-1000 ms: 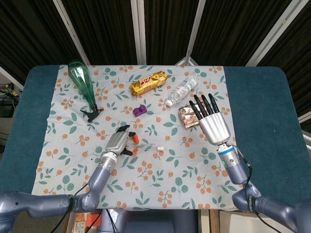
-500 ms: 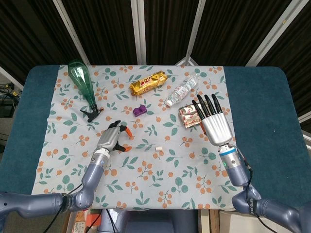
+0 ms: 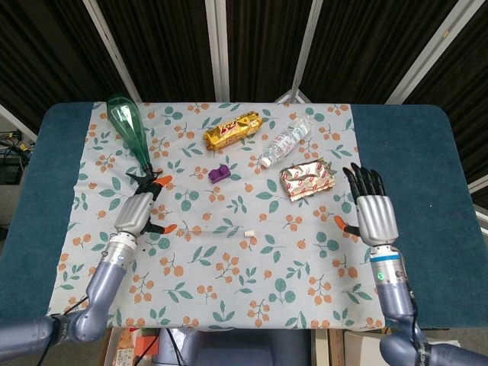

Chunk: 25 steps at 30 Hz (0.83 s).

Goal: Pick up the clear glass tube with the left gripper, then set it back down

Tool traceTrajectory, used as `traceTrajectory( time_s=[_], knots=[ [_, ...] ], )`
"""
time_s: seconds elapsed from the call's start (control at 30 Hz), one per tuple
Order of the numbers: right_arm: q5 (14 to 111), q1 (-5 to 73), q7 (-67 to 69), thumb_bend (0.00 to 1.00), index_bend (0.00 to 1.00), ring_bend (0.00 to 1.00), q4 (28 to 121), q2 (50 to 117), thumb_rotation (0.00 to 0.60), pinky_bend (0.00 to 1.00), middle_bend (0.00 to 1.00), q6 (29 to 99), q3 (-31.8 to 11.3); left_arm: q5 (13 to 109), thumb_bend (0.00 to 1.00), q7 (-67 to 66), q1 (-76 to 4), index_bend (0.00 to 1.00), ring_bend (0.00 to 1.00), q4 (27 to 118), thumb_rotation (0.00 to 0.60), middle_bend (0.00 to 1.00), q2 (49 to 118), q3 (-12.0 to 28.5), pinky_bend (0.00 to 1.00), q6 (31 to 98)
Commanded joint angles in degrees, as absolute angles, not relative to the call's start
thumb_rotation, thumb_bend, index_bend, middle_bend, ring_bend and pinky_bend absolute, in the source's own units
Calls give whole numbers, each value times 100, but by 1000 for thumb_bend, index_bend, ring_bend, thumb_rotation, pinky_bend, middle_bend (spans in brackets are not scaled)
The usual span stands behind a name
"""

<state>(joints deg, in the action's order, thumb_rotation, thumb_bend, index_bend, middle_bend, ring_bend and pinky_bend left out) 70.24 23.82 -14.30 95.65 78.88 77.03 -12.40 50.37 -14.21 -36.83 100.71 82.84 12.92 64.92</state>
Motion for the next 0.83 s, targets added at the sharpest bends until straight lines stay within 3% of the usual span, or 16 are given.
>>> traceTrajectory(
  time_s=[0.03, 0.23, 0.43, 0.6, 0.83],
  knots=[
    [6826, 1888, -1077, 246, 0, 0, 10154, 7261, 600, 0, 0, 7644, -892, 5760, 180, -1429, -3223, 0, 0, 10356, 600, 64, 7778, 819, 0, 6951],
    [7062, 1406, -780, 244, 0, 0, 10434, 6753, 600, 0, 0, 7798, -451, 6954, 154, -1442, -2507, 0, 0, 10517, 600, 38, 7280, 51, 0, 7781],
    [7837, 830, -367, 244, 0, 0, 10260, 6535, 600, 0, 0, 8442, -8, 7799, 153, -1067, -1695, 0, 0, 10613, 600, 37, 6948, -603, 0, 8583],
    [8506, 404, 2, 244, 0, 0, 9724, 6630, 600, 0, 0, 9193, 164, 8335, 153, -670, -1185, 0, 0, 10402, 600, 37, 6672, -828, 0, 9211],
    [8702, 287, 299, 244, 0, 0, 9379, 6718, 600, 0, 0, 9402, 69, 8492, 152, -151, -812, 0, 0, 10107, 600, 35, 6303, -940, 0, 9408]
  ],
)
